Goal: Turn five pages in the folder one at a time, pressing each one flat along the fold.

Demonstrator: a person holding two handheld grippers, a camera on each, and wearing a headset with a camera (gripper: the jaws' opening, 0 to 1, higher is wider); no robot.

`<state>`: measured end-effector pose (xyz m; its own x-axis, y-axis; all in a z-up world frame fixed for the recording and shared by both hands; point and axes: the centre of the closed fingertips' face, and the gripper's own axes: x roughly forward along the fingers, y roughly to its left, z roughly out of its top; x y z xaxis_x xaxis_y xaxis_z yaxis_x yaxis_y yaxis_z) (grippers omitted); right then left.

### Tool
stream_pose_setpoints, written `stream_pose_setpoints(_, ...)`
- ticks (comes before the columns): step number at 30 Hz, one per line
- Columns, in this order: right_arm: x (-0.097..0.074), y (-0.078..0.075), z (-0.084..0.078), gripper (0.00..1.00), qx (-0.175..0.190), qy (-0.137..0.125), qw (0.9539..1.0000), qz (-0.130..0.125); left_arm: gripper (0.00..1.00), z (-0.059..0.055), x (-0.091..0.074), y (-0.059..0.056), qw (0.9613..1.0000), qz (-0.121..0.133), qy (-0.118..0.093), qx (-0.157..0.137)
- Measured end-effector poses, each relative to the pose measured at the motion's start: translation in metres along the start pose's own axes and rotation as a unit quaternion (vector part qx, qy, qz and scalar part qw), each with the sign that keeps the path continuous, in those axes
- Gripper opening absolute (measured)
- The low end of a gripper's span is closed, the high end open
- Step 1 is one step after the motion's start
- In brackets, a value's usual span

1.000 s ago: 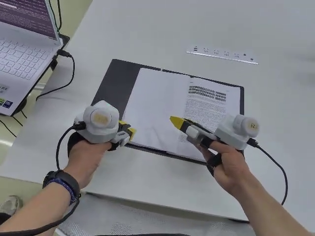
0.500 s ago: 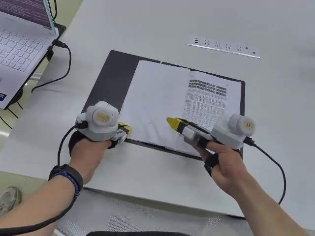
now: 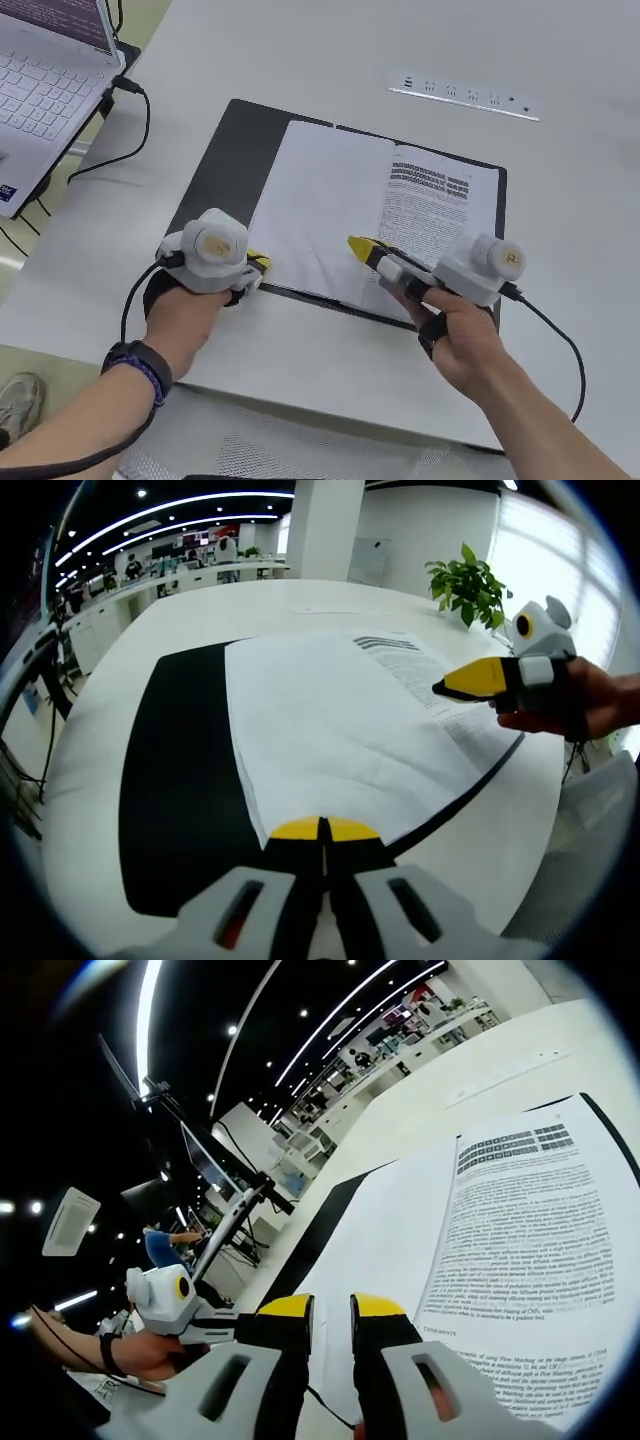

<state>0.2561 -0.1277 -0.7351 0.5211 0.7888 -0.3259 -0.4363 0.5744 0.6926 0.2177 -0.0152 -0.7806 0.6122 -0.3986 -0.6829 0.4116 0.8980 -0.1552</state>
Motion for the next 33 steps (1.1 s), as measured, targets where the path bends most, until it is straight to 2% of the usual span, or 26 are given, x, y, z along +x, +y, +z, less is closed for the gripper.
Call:
stream_pose_setpoints(6, 0.007, -0.017, 0.018, 0.11, 0.006, -0.013, 0.9998, -0.017, 0.0, 0.0, -0.001, 0.0, 1.0, 0.0, -0.004, -0.007)
stream_pose_setpoints(10, 0.016, -0.032, 0.032, 0.05, 0.009, -0.025, 0.9993, -0.026, 0.0, 0.001, 0.0, 0.0, 1.0, 0.0, -0.002, -0.008)
stream_pose_setpoints(13, 0.026, -0.042, 0.038, 0.02, -0.007, -0.011, 0.9994, -0.032, 0.0, 0.0, 0.0, 0.0, 0.9999, 0.0, 0.0, -0.01)
stream_pose_setpoints(17, 0.032, -0.053, 0.044, 0.0, -0.004, -0.012, 0.9993, -0.035, 0.0, 0.0, 0.0, 0.0, 1.0, -0.005, 0.004, -0.006)
stream_pose_setpoints(27, 0.035, -0.057, 0.037, 0.0, -0.001, -0.004, 0.9987, -0.051, 0.0, 0.0, 0.003, 0.002, 0.9999, -0.004, 0.008, -0.009)
stream_pose_setpoints(31, 0.039, -0.058, 0.042, 0.0, 0.002, -0.011, 0.9986, -0.051, 0.0, 0.0, 0.004, 0.002, 0.9999, -0.003, 0.01, -0.009)
stream_pose_setpoints(33, 0.042, -0.062, 0.048, 0.0, 0.005, -0.023, 0.9981, -0.058, 0.0, 0.0, 0.004, 0.002, 0.9999, -0.002, 0.009, -0.01)
